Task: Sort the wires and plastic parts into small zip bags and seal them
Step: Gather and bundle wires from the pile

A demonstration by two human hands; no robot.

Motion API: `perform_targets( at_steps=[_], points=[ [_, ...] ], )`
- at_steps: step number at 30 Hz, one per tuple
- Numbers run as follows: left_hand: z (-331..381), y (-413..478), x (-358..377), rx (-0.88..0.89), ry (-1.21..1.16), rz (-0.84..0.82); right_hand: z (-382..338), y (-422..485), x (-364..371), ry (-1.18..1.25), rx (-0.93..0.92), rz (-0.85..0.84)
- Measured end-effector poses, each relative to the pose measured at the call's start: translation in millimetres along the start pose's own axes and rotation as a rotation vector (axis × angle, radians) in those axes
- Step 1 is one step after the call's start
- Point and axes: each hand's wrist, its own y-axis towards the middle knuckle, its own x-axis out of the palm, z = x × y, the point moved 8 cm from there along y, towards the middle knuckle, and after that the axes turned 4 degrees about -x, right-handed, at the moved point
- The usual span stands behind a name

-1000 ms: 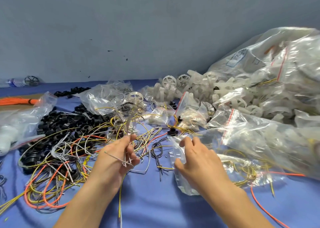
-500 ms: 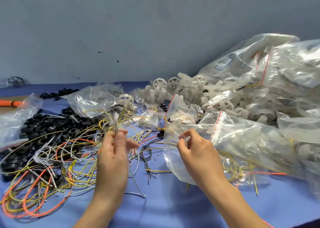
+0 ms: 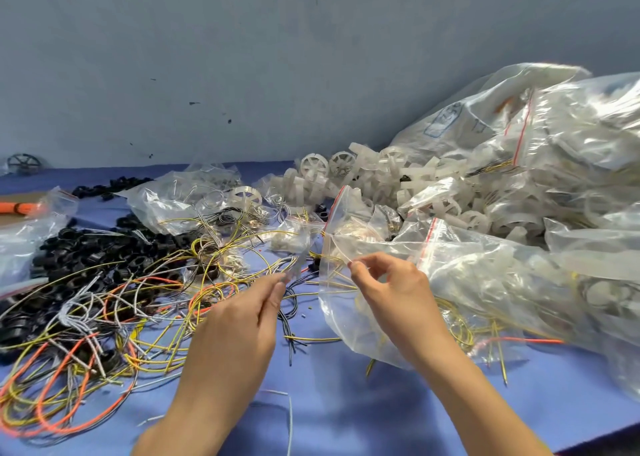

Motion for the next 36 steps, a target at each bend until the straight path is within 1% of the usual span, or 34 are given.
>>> perform_targets(
  at_steps=[2, 5, 8, 11, 13, 15, 16, 18, 19, 20, 21, 23, 24, 25, 26, 29, 31, 33, 34, 36],
  points=[
    [-3, 1, -2, -0.031, 0.074, -0.002, 0, 1, -1, 0.041, 0.008, -0.010],
    [-8, 3, -7, -0.059, 0.066, 0.051, -4, 0, -1, 0.038, -0.015, -0.032],
    [-7, 4, -6, -0.072, 0.062, 0.069, -13, -3, 1, -0.063, -0.083, -0.027],
    [-3, 6, 8, -0.114, -0.008, 0.005, -26, -8, 6, -0.176, -0.174, -0.010],
    [4, 8, 20, -0.086, 0.116, -0.032, -35, -12, 5, -0.255, -0.247, 0.034],
    [10, 12, 20, -0.050, 0.284, 0.008, -39, -12, 1, -0.285, -0.285, 0.056],
    [12, 15, 17, -0.038, 0.328, 0.036, -39, -11, -1, -0.279, -0.279, 0.056],
    [12, 20, 11, -0.015, 0.343, 0.080, -36, -9, -4, -0.271, -0.262, 0.054],
    [13, 21, 12, -0.007, 0.332, 0.072, -36, -10, -4, -0.274, -0.262, 0.057],
    [15, 22, 15, 0.008, 0.296, 0.040, -38, -10, -3, -0.280, -0.271, 0.059],
    [20, 21, 23, 0.022, 0.221, -0.027, -40, -11, -1, -0.292, -0.286, 0.054],
    [28, 19, 49, 0.007, 0.008, -0.262, -45, -14, 6, -0.336, -0.321, 0.034],
    [32, 19, 64, -0.039, -0.112, -0.397, -47, -15, 9, -0.358, -0.333, 0.023],
    [32, 19, 74, -0.125, -0.220, -0.508, -48, -15, 11, -0.372, -0.338, 0.014],
    [31, 19, 83, -0.212, -0.321, -0.583, -48, -16, 13, -0.377, -0.341, 0.008],
    [18, 19, 99, -0.482, -0.644, -0.665, -53, -18, 13, -0.362, -0.362, 0.021],
    [23, 18, 110, -0.527, -0.940, -0.715, -58, -19, 13, -0.339, -0.380, 0.027],
    [32, 15, 116, -0.472, -1.133, -0.757, -62, -22, 17, -0.341, -0.403, 0.008],
    [33, 15, 119, -0.444, -1.159, -0.755, -63, -23, 20, -0.346, -0.413, -0.008],
    [32, 15, 120, -0.339, -0.990, -0.679, -67, -26, 25, -0.345, -0.432, -0.028]
  ],
)
